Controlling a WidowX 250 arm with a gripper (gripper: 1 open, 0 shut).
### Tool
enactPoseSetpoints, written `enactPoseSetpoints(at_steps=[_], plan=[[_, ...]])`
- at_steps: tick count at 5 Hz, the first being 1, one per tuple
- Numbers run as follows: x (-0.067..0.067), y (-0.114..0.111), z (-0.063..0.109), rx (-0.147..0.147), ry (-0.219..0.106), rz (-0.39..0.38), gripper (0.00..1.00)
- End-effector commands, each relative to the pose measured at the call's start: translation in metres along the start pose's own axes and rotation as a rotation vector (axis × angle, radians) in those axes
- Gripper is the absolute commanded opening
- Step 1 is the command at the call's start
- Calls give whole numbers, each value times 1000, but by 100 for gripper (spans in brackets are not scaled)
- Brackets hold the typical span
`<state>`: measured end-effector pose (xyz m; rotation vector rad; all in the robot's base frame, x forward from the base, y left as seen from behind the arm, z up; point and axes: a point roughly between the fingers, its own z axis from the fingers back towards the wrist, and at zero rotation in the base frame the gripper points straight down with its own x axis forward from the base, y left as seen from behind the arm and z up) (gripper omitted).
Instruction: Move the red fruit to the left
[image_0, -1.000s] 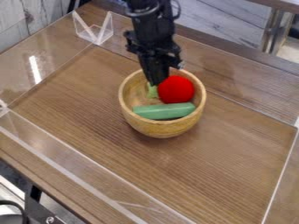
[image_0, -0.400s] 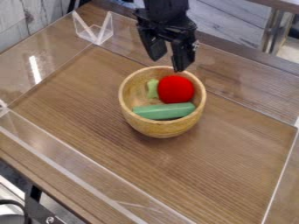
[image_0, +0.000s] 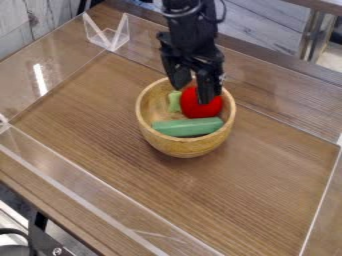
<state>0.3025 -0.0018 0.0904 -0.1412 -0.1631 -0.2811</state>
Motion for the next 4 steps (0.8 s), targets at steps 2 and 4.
enactPoseSetpoints(at_steps=[2, 4], plan=[[22, 3, 10, 50, -38, 8, 100], [24, 11, 6, 71, -25, 43, 100]])
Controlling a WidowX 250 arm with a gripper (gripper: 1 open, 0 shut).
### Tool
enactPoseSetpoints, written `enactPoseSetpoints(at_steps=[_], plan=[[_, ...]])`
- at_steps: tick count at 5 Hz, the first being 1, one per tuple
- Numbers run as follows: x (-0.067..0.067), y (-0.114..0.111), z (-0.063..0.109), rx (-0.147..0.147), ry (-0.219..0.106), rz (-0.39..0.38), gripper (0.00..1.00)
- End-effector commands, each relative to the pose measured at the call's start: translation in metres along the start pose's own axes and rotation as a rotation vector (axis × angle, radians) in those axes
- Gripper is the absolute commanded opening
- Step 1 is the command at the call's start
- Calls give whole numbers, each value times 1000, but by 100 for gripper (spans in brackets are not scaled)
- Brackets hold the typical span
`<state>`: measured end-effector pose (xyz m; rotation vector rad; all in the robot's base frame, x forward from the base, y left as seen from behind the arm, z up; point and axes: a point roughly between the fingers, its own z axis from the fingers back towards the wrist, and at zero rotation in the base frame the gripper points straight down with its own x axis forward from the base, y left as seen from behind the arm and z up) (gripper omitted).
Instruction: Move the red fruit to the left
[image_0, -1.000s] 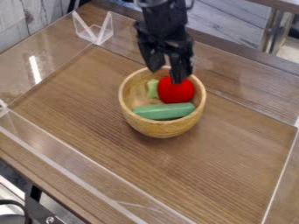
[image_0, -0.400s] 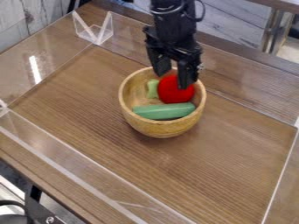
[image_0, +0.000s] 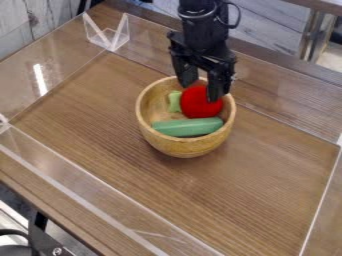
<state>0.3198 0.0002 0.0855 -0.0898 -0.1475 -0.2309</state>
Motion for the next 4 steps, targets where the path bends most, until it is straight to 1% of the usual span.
enactPoseSetpoints(at_steps=[1, 3, 4], plan=[[8, 12, 12, 24, -39, 1, 100], [-3, 23, -8, 43, -34, 71, 100], [1, 26, -9, 52, -33, 99, 100]])
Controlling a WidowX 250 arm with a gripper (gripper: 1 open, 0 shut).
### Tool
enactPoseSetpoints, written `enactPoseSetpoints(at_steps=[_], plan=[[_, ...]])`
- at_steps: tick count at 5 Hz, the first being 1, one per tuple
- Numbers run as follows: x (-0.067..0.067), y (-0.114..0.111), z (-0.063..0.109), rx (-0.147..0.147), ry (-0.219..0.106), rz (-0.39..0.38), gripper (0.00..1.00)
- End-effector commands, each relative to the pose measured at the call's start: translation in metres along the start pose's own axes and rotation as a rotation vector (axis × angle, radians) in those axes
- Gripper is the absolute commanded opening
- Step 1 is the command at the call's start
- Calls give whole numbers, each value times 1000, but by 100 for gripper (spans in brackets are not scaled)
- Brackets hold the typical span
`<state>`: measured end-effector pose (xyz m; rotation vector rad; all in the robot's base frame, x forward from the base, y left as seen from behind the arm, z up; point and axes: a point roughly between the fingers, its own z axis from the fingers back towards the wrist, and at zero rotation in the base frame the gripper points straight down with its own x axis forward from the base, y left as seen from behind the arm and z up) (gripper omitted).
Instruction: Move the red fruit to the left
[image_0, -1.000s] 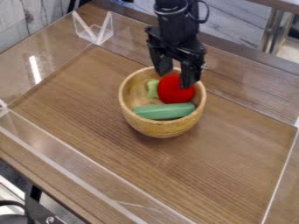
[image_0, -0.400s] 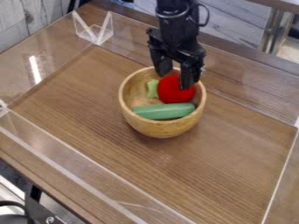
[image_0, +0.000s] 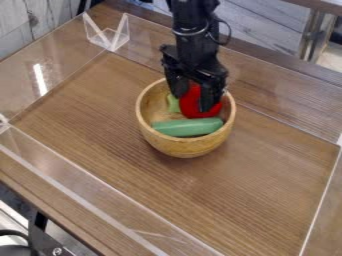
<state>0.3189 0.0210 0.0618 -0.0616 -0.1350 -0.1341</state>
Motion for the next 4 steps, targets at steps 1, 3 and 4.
enactPoseSetpoints(at_steps=[1, 3, 4], plan=[[16, 6, 14, 26, -52, 29, 100], [0, -7, 2, 37, -57, 53, 0], [-2, -11, 19, 43, -87, 90, 0]])
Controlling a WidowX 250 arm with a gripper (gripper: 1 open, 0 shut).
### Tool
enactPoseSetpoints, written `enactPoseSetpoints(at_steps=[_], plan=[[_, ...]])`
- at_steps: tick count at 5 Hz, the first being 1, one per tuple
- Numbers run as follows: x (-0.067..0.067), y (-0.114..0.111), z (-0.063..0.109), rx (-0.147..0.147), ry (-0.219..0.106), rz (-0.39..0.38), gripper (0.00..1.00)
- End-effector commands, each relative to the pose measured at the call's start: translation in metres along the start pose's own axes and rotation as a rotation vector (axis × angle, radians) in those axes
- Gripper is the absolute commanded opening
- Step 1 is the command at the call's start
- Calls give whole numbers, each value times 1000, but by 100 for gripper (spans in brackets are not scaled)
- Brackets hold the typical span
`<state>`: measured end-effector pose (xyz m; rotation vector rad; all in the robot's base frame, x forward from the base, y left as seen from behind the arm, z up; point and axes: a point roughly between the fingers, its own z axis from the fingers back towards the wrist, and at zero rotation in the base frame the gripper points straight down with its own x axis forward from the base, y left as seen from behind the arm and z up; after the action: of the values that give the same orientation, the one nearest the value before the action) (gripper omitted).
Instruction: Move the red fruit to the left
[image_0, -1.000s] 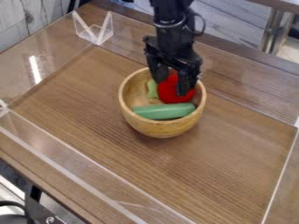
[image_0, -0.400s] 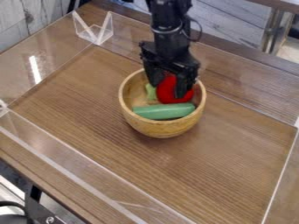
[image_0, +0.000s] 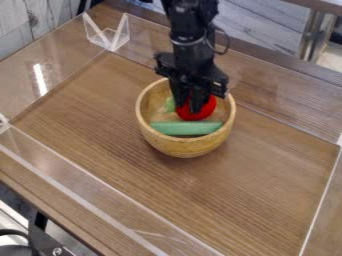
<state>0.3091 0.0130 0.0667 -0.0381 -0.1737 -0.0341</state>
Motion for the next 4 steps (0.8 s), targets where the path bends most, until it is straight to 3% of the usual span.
enactPoseSetpoints(at_steps=[1, 3, 4], plan=[[5, -6, 25, 13, -62, 22, 100], [15, -8, 11, -3, -65, -79, 100], [18, -17, 15, 2, -66, -71, 0]])
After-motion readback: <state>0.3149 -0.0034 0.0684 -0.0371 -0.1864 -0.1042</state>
